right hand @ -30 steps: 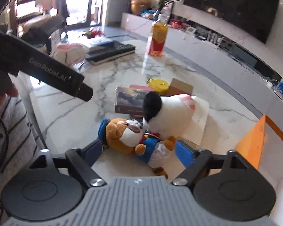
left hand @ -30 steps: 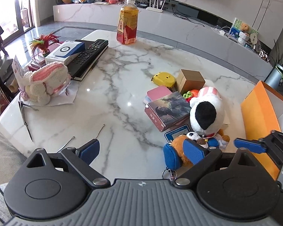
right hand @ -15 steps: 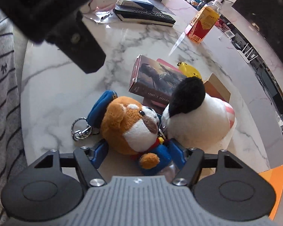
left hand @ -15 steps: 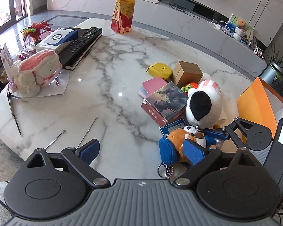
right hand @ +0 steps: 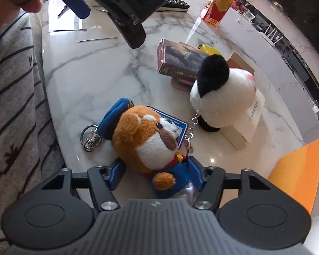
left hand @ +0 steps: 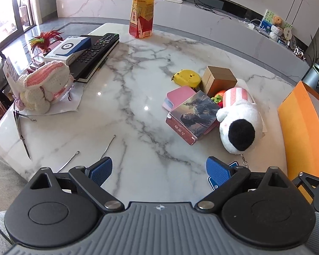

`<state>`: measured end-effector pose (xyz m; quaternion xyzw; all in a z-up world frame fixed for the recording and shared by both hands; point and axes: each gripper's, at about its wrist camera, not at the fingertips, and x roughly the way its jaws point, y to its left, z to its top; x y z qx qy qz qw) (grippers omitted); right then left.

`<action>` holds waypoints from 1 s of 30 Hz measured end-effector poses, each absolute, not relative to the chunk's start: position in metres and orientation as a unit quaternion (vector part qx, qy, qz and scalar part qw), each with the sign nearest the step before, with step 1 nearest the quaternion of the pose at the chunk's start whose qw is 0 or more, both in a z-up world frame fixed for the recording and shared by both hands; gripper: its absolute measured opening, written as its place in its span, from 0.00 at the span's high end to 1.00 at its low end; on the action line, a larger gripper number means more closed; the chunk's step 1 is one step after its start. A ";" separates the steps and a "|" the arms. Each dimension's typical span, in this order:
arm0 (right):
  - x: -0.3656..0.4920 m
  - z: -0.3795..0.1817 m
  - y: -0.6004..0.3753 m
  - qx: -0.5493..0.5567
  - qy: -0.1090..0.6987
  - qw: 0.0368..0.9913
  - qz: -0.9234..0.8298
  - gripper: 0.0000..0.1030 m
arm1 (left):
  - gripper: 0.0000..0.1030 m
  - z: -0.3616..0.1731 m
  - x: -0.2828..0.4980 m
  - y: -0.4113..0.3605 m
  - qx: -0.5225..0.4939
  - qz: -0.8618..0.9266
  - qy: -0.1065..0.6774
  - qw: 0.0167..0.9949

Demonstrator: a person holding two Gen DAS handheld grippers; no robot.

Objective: Organize objects
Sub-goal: 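Close the left tool on the white plush with the pink-striped hat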

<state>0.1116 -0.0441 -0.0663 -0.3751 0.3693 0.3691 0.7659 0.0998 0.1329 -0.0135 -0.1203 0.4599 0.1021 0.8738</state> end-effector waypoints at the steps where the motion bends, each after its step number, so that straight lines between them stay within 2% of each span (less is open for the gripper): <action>1: 0.113 -0.066 -0.044 -0.368 0.374 0.770 0.364 0.37 | 0.00 -0.014 0.100 0.131 -0.117 0.103 0.462 0.873; 2: 0.114 -0.065 -0.045 -0.357 0.380 0.775 0.357 0.32 | 0.00 -0.015 0.100 0.130 -0.114 0.103 0.463 0.873; 3: 0.114 -0.062 -0.047 -0.344 0.381 0.783 0.352 0.20 | 0.00 -0.016 0.100 0.129 -0.110 0.104 0.465 0.872; 5: 0.108 -0.056 -0.052 -0.332 0.347 0.803 0.352 0.08 | 0.00 -0.018 0.101 0.128 -0.105 0.107 0.468 0.871; 7: 0.098 -0.052 -0.053 -0.346 0.303 0.807 0.370 0.08 | 0.00 -0.019 0.102 0.126 -0.101 0.110 0.470 0.870; 9: 0.098 -0.053 -0.050 -0.347 0.305 0.795 0.393 0.08 | 0.00 -0.020 0.103 0.124 -0.093 0.114 0.471 0.870; 10: 0.101 -0.055 -0.047 -0.336 0.320 0.788 0.406 0.09 | 0.00 -0.020 0.104 0.122 -0.085 0.116 0.469 0.871; 11: 0.105 -0.058 -0.044 -0.327 0.333 0.781 0.414 0.15 | 0.00 -0.019 0.104 0.119 -0.077 0.116 0.468 0.873; 12: 0.108 -0.061 -0.041 -0.325 0.342 0.778 0.416 0.28 | 0.00 -0.020 0.105 0.116 -0.068 0.114 0.467 0.874; 16: 0.110 -0.067 -0.037 -0.333 0.341 0.777 0.411 0.32 | 0.00 -0.018 0.104 0.110 -0.059 0.093 0.458 0.882; 17: 0.110 -0.067 -0.038 -0.336 0.343 0.780 0.401 0.39 | 0.00 -0.017 0.105 0.109 -0.064 0.085 0.456 0.884; 18: 0.110 -0.068 -0.040 -0.334 0.346 0.782 0.396 0.41 | 0.00 -0.015 0.106 0.107 -0.068 0.075 0.454 0.885; 23: 0.110 -0.068 -0.052 -0.309 0.366 0.793 0.375 0.41 | 0.00 -0.011 0.127 0.087 -0.069 0.058 0.454 0.886; 30: 0.117 -0.066 -0.066 -0.275 0.399 0.798 0.357 0.40 | 0.00 -0.018 0.175 0.041 -0.002 0.037 0.476 0.879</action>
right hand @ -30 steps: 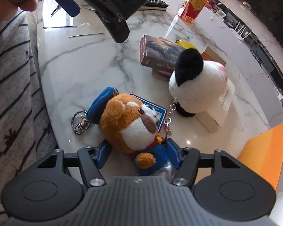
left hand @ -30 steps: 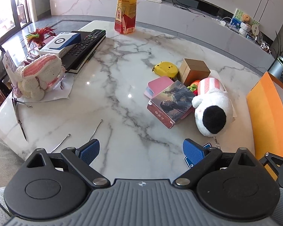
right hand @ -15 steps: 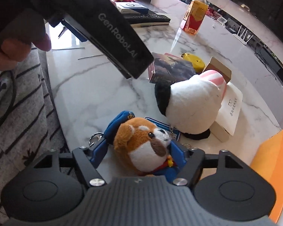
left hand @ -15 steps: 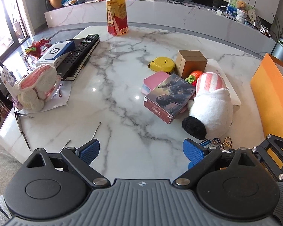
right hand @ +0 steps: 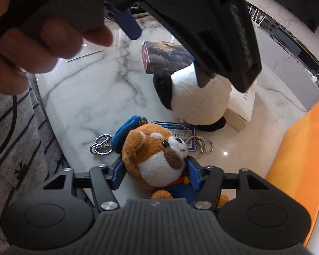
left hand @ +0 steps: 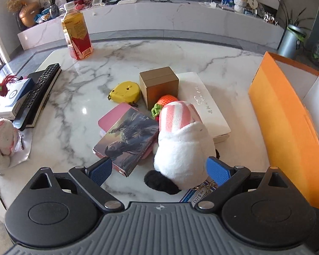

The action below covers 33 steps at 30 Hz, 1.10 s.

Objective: Organize objects
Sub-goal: 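Close the left tool on the white plush with the pink-striped hat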

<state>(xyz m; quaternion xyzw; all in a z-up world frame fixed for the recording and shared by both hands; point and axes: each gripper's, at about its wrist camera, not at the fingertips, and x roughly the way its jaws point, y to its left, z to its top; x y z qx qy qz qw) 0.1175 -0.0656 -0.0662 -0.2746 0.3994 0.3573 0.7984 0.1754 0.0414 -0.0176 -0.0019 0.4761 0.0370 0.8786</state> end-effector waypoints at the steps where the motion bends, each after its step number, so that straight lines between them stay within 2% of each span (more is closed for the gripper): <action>1: 0.121 -0.065 -0.070 -0.260 0.407 0.800 0.355 0.40 | 0.00 -0.021 0.181 0.039 0.005 0.047 0.478 0.877; 9: 0.127 -0.070 -0.078 -0.228 0.429 0.800 0.352 0.37 | 0.00 -0.044 0.199 0.043 -0.065 0.028 0.486 0.871; 10: 0.126 -0.071 -0.077 -0.232 0.427 0.800 0.351 0.37 | 0.12 -0.045 0.196 0.044 -0.075 0.017 0.478 0.875; 11: 0.125 -0.070 -0.077 -0.233 0.428 0.800 0.350 0.37 | 0.30 -0.046 0.193 0.046 -0.097 -0.002 0.474 0.875; 15: 0.124 -0.069 -0.081 -0.226 0.435 0.800 0.347 0.37 | 0.33 -0.046 0.178 0.057 -0.125 -0.002 0.473 0.872; 19: 0.117 -0.069 -0.088 -0.240 0.440 0.795 0.341 0.37 | 0.35 -0.039 0.155 0.064 -0.102 0.015 0.482 0.870; 22: 0.115 -0.072 -0.092 -0.246 0.445 0.798 0.324 0.35 | 0.36 -0.036 0.137 0.069 -0.087 0.031 0.489 0.868; 24: 0.119 -0.075 -0.093 -0.248 0.453 0.802 0.299 0.27 | 0.35 -0.035 0.124 0.074 -0.084 0.033 0.492 0.866; 27: 0.127 -0.076 -0.093 -0.224 0.468 0.804 0.292 0.26 | 0.32 -0.036 0.108 0.085 -0.102 0.032 0.497 0.861; 31: 0.125 -0.072 -0.087 -0.233 0.444 0.811 0.300 0.26 | 0.18 -0.038 0.101 0.098 -0.140 0.036 0.503 0.852; 32: 0.112 -0.068 -0.090 -0.234 0.437 0.812 0.308 0.25 | 0.12 -0.037 0.102 0.100 -0.144 0.047 0.500 0.853; 33: 0.121 -0.070 -0.092 -0.233 0.432 0.811 0.317 0.21 | 0.11 -0.034 0.101 0.102 -0.145 0.056 0.489 0.858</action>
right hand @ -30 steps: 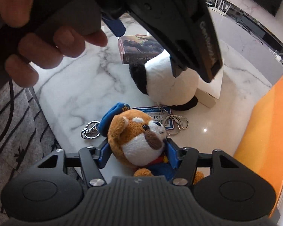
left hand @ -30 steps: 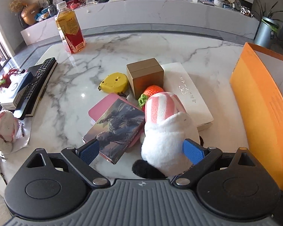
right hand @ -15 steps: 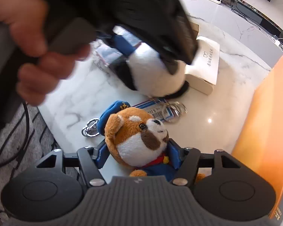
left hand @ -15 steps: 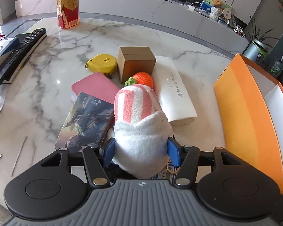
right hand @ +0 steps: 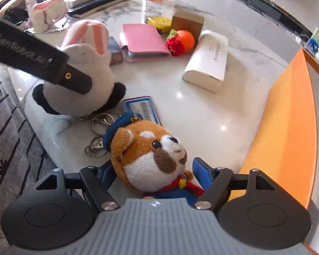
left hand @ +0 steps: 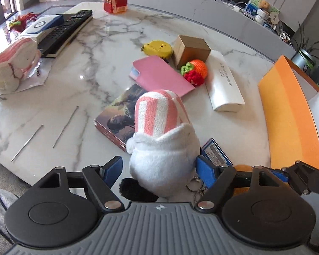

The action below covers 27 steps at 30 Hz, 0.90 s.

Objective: Organize objects
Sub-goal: 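Lift the white plush with the left tool while the right tool carries the bear plush toward the box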

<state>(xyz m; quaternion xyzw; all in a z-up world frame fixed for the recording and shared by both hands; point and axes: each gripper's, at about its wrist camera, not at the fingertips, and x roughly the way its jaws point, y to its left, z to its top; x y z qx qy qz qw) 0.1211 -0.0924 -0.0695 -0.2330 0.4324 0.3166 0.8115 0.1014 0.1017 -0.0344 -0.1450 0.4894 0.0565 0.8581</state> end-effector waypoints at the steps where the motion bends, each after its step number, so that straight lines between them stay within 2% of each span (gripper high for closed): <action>1: 0.128 -0.069 -0.090 -0.230 0.429 0.811 0.324 0.18 | 0.10 -0.031 0.101 0.103 -0.147 0.058 0.473 0.867; 3: 0.126 -0.066 -0.091 -0.224 0.425 0.812 0.332 0.13 | 0.03 -0.028 0.101 0.107 -0.161 0.057 0.447 0.878; 6: 0.130 -0.068 -0.089 -0.226 0.431 0.811 0.325 0.03 | 0.03 -0.035 0.108 0.111 -0.187 0.074 0.441 0.875; 10: 0.132 -0.072 -0.089 -0.229 0.440 0.809 0.316 0.03 | 0.03 -0.057 0.117 0.122 -0.258 0.072 0.488 0.831; 13: 0.135 -0.073 -0.090 -0.222 0.447 0.808 0.312 0.03 | 0.03 -0.069 0.118 0.122 -0.282 0.066 0.489 0.823; 20: 0.135 -0.078 -0.089 -0.218 0.460 0.803 0.310 0.03 | 0.03 -0.076 0.125 0.080 -0.124 0.063 0.490 0.860; 27: 0.133 -0.080 -0.092 -0.213 0.462 0.802 0.313 0.03 | 0.03 -0.076 0.124 0.076 -0.093 0.057 0.517 0.849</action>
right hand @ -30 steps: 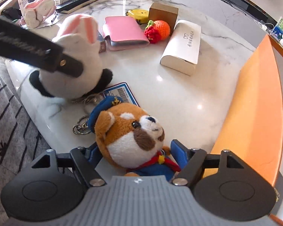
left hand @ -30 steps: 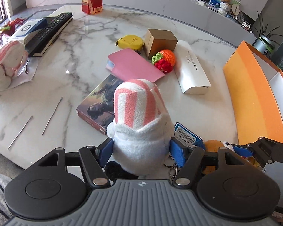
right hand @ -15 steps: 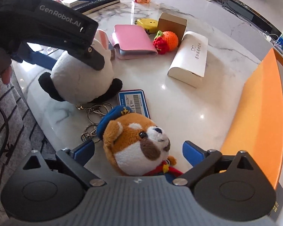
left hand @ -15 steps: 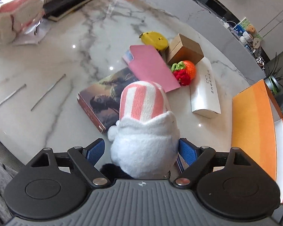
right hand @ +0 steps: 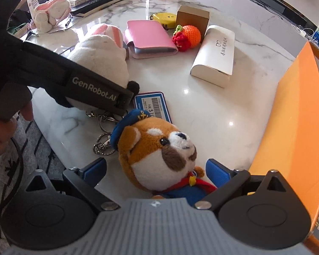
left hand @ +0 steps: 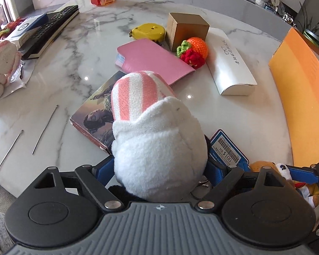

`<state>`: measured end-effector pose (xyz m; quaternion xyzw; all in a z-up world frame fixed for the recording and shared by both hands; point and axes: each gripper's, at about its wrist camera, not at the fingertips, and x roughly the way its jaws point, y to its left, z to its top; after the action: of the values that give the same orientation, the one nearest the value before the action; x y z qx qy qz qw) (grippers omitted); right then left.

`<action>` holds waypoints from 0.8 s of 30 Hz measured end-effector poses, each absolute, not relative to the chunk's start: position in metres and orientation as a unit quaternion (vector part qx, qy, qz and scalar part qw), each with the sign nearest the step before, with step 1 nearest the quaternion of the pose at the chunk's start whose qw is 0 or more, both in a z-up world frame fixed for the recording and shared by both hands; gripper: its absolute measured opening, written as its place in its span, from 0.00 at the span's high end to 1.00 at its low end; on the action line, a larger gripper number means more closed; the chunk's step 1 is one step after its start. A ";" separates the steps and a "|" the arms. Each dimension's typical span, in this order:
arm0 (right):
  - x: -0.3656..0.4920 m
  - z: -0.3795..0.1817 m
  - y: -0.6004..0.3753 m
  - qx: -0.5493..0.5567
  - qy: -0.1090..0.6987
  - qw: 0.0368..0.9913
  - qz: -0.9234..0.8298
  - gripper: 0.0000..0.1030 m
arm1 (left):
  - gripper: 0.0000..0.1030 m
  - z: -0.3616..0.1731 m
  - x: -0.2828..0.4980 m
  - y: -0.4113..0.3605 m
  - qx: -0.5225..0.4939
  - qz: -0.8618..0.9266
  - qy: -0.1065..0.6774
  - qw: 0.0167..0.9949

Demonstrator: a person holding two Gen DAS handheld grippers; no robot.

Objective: Organize objects
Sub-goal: 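Lift the white plush with the left tool while the right tool carries the bear plush toward the box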

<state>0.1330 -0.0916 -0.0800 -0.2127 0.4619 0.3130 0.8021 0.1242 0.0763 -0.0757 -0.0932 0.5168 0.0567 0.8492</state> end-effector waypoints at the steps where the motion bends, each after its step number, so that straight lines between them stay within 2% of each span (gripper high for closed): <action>1: 0.132 -0.080 -0.092 -0.212 0.462 0.802 0.314 0.03 | 0.06 -0.076 0.124 0.076 -0.091 0.056 0.517 0.849; 2: 0.132 -0.080 -0.092 -0.213 0.461 0.802 0.315 0.03 | 0.13 -0.074 0.122 0.076 -0.091 0.052 0.513 0.852; 5: 0.130 -0.081 -0.093 -0.216 0.459 0.801 0.317 0.03 | 0.16 -0.061 0.114 0.082 -0.122 0.056 0.471 0.872; 7: 0.130 -0.081 -0.093 -0.216 0.457 0.803 0.317 0.03 | 0.12 -0.047 0.112 0.087 -0.138 0.042 0.433 0.890; 8: 0.130 -0.081 -0.093 -0.215 0.455 0.804 0.316 0.03 | 0.08 -0.044 0.115 0.087 -0.130 0.033 0.430 0.893; 10: 0.130 -0.081 -0.093 -0.215 0.448 0.808 0.318 0.04 | 0.08 -0.045 0.124 0.084 -0.115 0.035 0.441 0.889; 11: 0.129 -0.081 -0.093 -0.220 0.439 0.810 0.321 0.09 | 0.08 -0.048 0.127 0.083 -0.114 0.034 0.450 0.885; 12: 0.128 -0.081 -0.093 -0.230 0.430 0.813 0.320 0.22 | 0.09 -0.052 0.130 0.082 -0.117 0.032 0.458 0.881; 13: 0.127 -0.079 -0.093 -0.232 0.423 0.813 0.327 0.26 | 0.15 -0.056 0.131 0.083 -0.124 0.034 0.463 0.877; 14: 0.127 -0.077 -0.094 -0.228 0.422 0.811 0.335 0.37 | 0.20 -0.058 0.131 0.085 -0.133 0.034 0.464 0.875; 15: 0.127 -0.077 -0.094 -0.226 0.424 0.810 0.336 0.40 | 0.21 -0.060 0.131 0.088 -0.145 0.030 0.463 0.874; 19: 0.129 -0.076 -0.095 -0.221 0.425 0.813 0.331 0.41 | 0.28 -0.059 0.127 0.092 -0.161 0.028 0.460 0.873; 24: 0.127 -0.067 -0.097 -0.209 0.421 0.820 0.327 0.42 | 0.31 -0.039 0.107 0.069 -0.079 0.032 0.420 0.903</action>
<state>0.1267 -0.0973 -0.0673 -0.2088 0.4205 0.3272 0.8201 0.1068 0.0691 -0.0386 -0.0789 0.4205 0.0317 0.9033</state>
